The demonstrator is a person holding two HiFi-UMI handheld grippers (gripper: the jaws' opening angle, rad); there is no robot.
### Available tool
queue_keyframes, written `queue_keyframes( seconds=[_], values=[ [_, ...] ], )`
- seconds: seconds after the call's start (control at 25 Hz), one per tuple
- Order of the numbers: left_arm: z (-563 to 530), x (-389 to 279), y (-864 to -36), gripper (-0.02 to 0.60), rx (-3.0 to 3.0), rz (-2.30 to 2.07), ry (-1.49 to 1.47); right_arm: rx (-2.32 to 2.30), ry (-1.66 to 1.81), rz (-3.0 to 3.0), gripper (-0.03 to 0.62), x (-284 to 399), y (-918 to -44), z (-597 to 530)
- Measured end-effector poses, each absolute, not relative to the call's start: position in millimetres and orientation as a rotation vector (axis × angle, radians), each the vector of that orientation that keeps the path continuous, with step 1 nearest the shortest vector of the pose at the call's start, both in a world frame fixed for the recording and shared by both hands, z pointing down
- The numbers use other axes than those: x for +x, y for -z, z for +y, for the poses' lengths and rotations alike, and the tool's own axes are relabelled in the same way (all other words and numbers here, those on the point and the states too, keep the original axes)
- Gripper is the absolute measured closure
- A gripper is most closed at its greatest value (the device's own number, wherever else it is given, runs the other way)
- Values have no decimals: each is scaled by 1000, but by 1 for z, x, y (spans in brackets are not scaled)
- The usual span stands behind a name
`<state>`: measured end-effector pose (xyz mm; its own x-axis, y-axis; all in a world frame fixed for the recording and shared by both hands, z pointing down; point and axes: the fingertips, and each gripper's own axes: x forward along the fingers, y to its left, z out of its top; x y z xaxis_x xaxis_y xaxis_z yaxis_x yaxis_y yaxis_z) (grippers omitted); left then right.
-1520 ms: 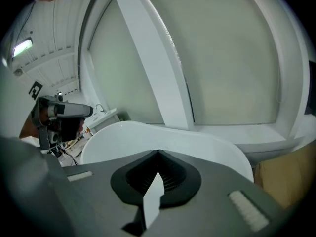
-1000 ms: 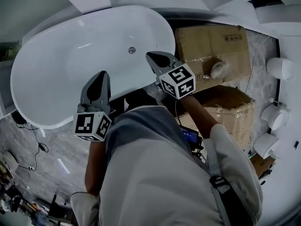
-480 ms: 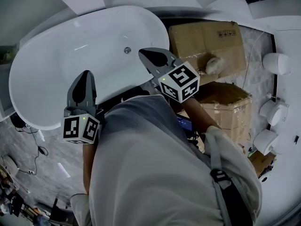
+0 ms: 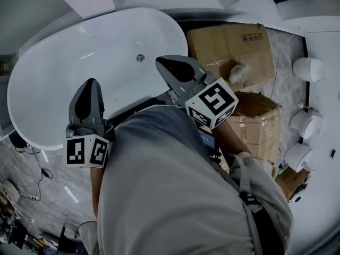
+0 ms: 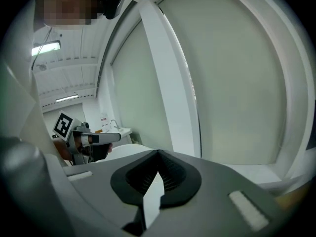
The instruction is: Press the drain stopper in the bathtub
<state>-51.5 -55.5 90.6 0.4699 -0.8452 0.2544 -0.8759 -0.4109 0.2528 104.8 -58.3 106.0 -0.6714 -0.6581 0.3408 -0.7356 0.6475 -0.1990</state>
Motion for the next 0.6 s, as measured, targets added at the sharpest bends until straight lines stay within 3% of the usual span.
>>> queue_keyframes(
  seconds=[0.6],
  values=[
    [-43, -43, -101, 581, 2351, -1473, -171, 1158, -475, -2630, 600, 103, -102, -46]
  ],
)
